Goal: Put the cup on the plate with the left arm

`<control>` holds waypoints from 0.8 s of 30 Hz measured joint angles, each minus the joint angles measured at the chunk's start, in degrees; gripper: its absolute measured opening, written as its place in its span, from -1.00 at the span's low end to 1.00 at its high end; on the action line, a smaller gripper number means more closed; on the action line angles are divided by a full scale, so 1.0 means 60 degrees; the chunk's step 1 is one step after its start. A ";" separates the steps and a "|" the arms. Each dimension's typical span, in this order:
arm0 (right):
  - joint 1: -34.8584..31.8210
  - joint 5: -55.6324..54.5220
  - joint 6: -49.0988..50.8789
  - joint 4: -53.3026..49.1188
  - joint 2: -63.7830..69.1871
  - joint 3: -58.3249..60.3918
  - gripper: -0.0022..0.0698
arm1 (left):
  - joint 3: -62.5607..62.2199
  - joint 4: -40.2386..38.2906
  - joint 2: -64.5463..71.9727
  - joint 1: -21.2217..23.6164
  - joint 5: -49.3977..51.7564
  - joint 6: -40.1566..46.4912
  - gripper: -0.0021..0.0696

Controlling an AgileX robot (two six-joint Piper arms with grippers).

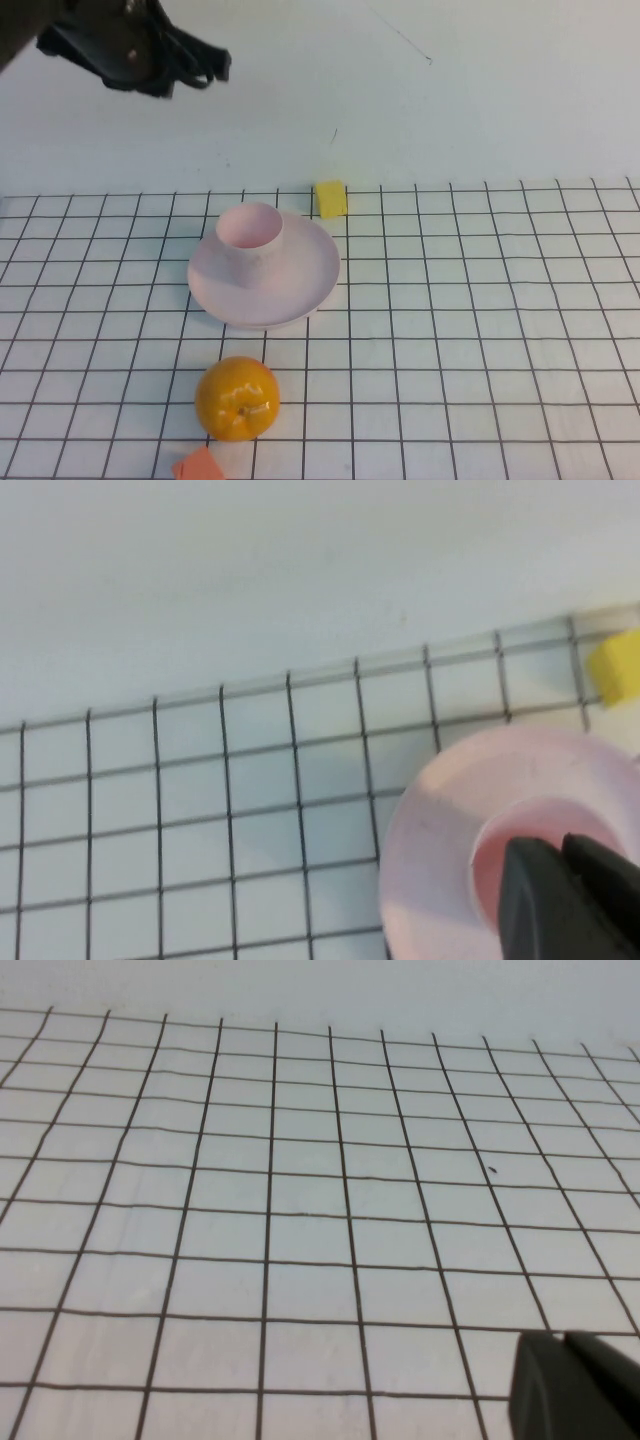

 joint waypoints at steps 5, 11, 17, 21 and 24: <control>0.0000 0.0000 0.0000 0.0000 0.0000 0.0000 -0.95 | 0.0000 -0.0568 -0.1744 0.0000 -0.0996 -0.0178 -0.93; 0.0000 0.0000 0.0000 0.0000 0.0000 0.0000 -0.95 | 0.1552 -0.0265 -0.4214 0.0000 -0.2002 0.0065 -0.93; 0.0000 0.0000 0.0000 0.0000 0.0000 0.0000 -0.95 | 0.4532 0.0200 -0.6876 0.0000 -0.3006 0.0616 -0.93; 0.0000 0.0000 0.0000 0.0000 0.0000 0.0000 -0.95 | 0.6277 -0.0045 -0.8209 0.0000 -0.3608 0.0696 -0.93; 0.0000 0.0000 0.0000 0.0000 0.0000 0.0000 -0.95 | 0.7257 -0.0397 -0.9033 0.0000 -0.4029 0.0711 -0.94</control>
